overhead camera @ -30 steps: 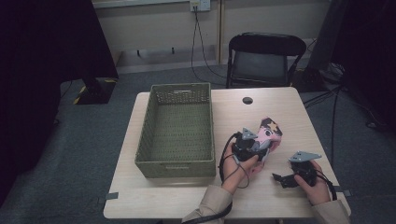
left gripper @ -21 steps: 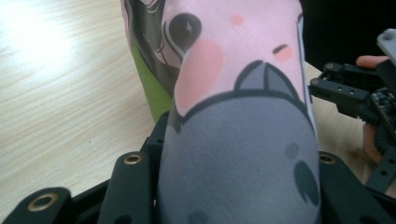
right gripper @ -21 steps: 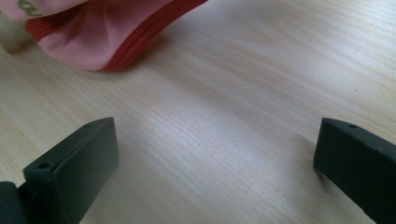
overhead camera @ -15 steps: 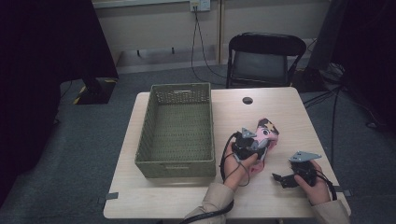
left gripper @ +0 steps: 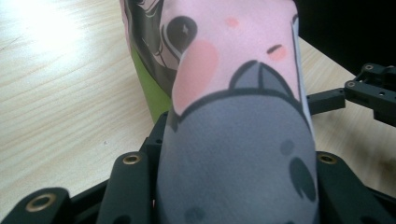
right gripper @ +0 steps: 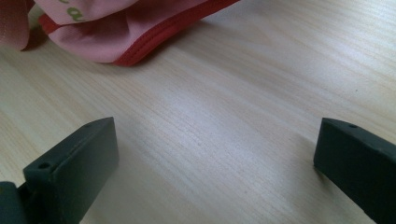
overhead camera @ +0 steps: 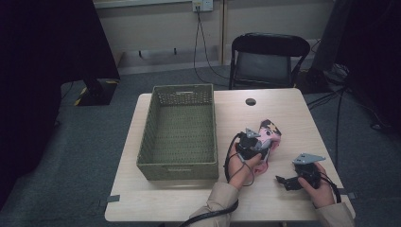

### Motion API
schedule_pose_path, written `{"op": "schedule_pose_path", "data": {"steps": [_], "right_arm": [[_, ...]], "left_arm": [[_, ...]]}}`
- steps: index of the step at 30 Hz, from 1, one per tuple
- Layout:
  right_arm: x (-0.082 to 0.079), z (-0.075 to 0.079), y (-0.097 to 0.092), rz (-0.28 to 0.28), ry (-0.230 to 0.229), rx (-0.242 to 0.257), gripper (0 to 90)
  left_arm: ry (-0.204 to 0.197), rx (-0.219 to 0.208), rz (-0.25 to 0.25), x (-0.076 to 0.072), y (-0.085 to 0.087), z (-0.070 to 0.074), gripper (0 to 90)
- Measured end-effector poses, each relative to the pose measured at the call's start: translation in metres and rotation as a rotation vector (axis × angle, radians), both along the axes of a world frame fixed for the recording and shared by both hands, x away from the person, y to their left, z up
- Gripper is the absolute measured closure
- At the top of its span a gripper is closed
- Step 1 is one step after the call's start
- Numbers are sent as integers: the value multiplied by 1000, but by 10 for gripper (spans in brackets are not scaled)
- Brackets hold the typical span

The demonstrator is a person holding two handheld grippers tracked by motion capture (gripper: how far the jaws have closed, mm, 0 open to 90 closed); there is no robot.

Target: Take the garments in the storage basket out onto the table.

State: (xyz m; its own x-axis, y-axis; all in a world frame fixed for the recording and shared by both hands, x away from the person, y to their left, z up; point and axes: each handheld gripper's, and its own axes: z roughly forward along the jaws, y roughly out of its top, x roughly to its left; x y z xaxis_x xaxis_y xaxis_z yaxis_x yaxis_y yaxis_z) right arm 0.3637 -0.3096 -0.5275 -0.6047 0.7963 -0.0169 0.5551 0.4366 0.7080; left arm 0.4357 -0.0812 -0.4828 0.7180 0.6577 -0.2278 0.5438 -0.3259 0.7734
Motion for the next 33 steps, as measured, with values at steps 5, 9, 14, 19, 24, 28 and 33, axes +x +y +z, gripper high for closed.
{"op": "schedule_pose_path", "data": {"steps": [5,9,14,19,24,28,33], "right_arm": [[0,0,0,0,0,0,0],[0,0,0,0,0,0,0],[0,0,0,0,0,0,0],[0,0,0,0,0,0,0],[0,0,0,0,0,0,0],[0,0,0,0,0,0,0],[0,0,0,-1,0,0,0]], "left_arm": [[5,0,5,3,-2,-2,532],[10,10,15,5,-4,-5,530],[19,21,19,8,-6,-5,525],[28,30,25,10,-8,-8,510],[31,36,26,11,-9,-9,497],[32,41,25,11,-9,-8,493],[36,49,27,11,-9,-9,470]]}}
